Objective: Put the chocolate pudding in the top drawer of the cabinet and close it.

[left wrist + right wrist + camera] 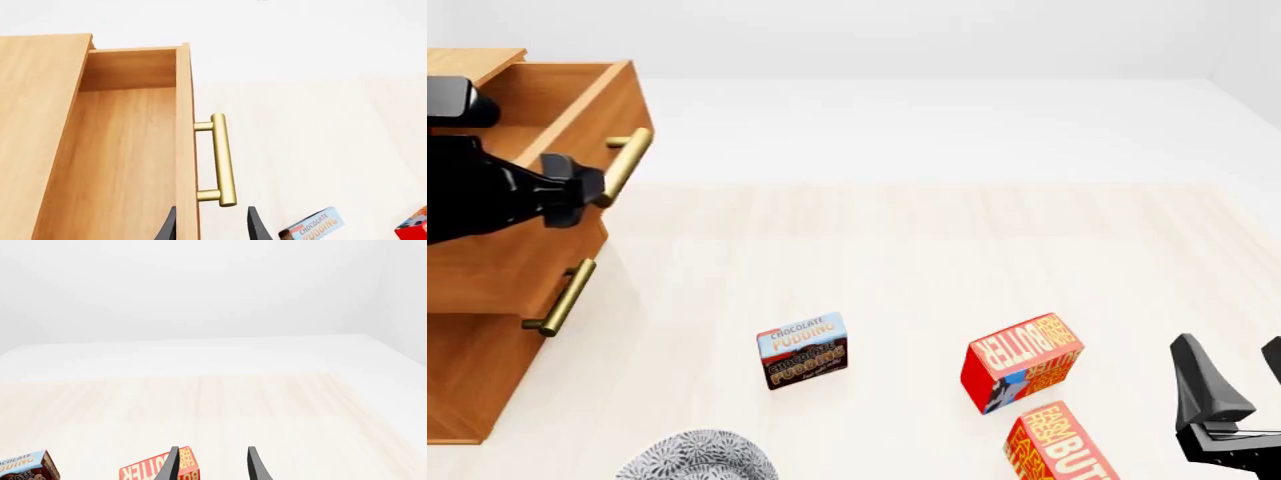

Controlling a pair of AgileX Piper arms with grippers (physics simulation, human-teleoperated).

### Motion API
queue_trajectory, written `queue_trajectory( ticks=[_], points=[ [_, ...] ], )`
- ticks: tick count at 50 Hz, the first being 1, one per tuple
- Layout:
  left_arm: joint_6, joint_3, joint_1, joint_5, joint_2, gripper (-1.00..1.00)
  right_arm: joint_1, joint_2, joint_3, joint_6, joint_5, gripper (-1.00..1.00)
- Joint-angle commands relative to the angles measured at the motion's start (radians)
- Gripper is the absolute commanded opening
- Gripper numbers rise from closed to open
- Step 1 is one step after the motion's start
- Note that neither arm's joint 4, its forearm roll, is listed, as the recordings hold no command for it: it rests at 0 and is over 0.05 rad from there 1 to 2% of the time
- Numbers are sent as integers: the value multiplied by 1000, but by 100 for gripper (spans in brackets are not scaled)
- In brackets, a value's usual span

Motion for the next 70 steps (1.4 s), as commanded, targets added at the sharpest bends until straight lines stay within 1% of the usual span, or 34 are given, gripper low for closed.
queue_trajectory(
  ticks=[1,11,18,20,22,34,40,43,44,49,55,56,58,62,67,70],
  points=[
    [120,72,-76,-25,131,100,0,0,0,0,0,100],
    [98,77,-120,-46,161,100,0,0,0,0,0,100],
    [100,66,-146,-45,171,100,0,0,0,0,0,100],
    [70,56,-168,-50,173,100,0,0,0,0,0,100],
    [84,52,-156,-50,170,100,0,0,0,0,0,100],
    [60,46,-217,-43,177,100,0,0,0,0,0,100],
    [57,54,-227,-59,190,100,0,0,0,0,0,100],
    [47,55,-228,-71,202,100,0,0,0,0,0,100],
    [34,51,-238,-69,209,100,0,0,0,0,0,100],
    [28,56,-254,-74,209,100,0,0,0,0,0,100],
    [11,30,-295,-61,188,100,0,0,0,0,0,100],
    [-5,23,-307,-56,186,100,0,0,0,0,0,100],
    [-10,21,-325,-61,179,100,0,0,0,0,0,100],
    [-22,-3,-342,-41,167,100,0,0,0,0,0,100],
    [-21,-13,-342,-31,160,100,0,0,0,0,0,100],
    [-5,-25,-328,-21,149,100,0,0,0,0,0,100]
  ],
)
